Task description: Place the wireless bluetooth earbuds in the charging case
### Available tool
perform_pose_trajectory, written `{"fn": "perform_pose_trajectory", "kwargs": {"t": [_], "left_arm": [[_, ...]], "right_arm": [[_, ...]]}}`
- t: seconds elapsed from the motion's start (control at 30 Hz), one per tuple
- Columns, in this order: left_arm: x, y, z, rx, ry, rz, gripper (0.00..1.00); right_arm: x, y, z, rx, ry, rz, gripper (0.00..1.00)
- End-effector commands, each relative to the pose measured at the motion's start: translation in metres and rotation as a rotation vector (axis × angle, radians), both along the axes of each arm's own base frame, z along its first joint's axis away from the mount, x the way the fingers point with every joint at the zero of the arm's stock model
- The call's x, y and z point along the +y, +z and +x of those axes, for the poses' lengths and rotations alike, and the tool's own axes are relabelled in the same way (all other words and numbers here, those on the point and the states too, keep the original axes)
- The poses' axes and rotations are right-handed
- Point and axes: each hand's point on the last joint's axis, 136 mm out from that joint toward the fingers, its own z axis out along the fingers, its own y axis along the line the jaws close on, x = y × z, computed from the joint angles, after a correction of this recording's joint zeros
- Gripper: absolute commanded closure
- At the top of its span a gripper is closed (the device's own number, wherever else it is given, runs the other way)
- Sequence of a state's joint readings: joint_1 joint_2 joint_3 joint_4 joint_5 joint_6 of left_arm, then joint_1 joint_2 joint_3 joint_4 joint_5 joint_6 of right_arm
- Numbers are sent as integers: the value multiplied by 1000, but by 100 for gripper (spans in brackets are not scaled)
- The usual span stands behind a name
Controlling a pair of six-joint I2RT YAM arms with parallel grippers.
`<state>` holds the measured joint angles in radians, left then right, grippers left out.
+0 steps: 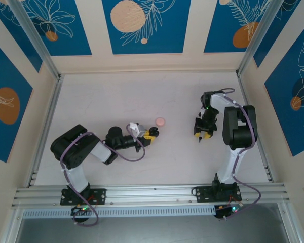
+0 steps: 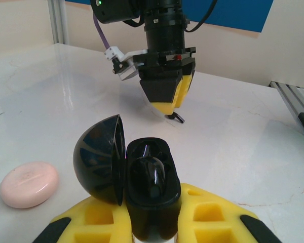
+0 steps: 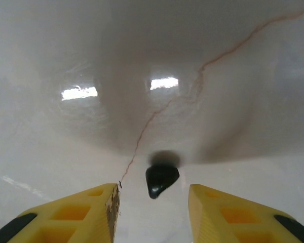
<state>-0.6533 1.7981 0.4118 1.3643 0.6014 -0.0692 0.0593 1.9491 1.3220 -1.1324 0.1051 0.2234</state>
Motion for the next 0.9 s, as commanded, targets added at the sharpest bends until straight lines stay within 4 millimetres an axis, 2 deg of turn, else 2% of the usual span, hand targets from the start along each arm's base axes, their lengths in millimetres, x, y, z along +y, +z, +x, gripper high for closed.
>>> {"fn": "perform_pose_trajectory", "kwargs": {"t": [0.0, 0.23, 0.53, 0.87], "left_arm": [[-2, 11, -5, -45, -11, -24, 93], [-2, 10, -6, -43, -12, -21, 93], [-2, 10, -5, -38, -11, -20, 93], [-2, 12, -8, -40, -16, -22, 93]], "right_arm": [[1, -4, 2, 13, 7, 10, 60], [-2, -15, 0, 28, 10, 3, 63], [-3, -22, -1, 24, 10, 14, 73], [3, -3, 3, -94, -21, 35, 75]]}}
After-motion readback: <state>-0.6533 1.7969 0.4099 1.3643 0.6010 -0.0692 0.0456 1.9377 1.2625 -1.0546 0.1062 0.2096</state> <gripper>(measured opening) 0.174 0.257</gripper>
